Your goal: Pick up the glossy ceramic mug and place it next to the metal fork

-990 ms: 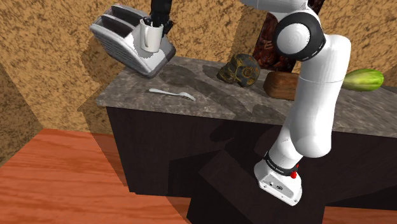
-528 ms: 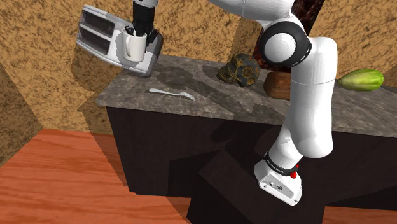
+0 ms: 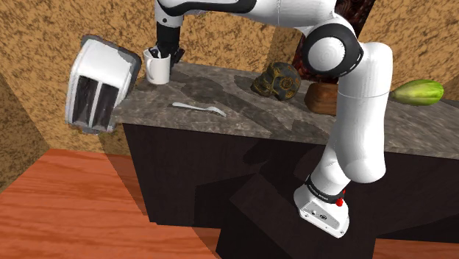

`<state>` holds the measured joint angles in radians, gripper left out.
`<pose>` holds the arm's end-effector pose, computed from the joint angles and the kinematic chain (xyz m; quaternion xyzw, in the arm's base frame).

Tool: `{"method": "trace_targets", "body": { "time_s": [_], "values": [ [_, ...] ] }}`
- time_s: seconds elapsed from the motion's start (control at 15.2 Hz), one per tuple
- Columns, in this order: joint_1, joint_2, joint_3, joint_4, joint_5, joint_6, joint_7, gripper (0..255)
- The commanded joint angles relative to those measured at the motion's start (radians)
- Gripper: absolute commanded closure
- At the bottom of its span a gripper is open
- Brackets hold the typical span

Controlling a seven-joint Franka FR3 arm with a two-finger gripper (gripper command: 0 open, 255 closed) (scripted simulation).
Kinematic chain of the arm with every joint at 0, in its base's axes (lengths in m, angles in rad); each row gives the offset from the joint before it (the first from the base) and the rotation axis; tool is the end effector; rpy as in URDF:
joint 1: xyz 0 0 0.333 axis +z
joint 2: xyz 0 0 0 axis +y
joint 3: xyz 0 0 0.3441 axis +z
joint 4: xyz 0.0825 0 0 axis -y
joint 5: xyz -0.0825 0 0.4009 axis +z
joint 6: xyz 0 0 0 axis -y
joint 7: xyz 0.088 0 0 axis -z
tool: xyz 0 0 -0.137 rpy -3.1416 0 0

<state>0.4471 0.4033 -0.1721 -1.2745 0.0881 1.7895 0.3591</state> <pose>0.6836 0.2275 0.5332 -0.9974 0.0402 -0.0524 0.0281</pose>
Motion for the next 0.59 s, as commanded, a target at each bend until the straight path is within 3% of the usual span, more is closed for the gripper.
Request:
{"method": "trace_targets", "body": {
  "time_s": [0.0, 0.26, 0.53],
  "values": [
    [0.002, -0.004, 0.000, -0.033, -0.001, 0.030, 0.000, 255],
    [0.005, -0.009, 0.001, -0.098, -0.001, 0.090, -0.002, 255],
    [0.005, -0.009, 0.001, -0.098, -0.001, 0.090, -0.002, 255]
  ]
}}
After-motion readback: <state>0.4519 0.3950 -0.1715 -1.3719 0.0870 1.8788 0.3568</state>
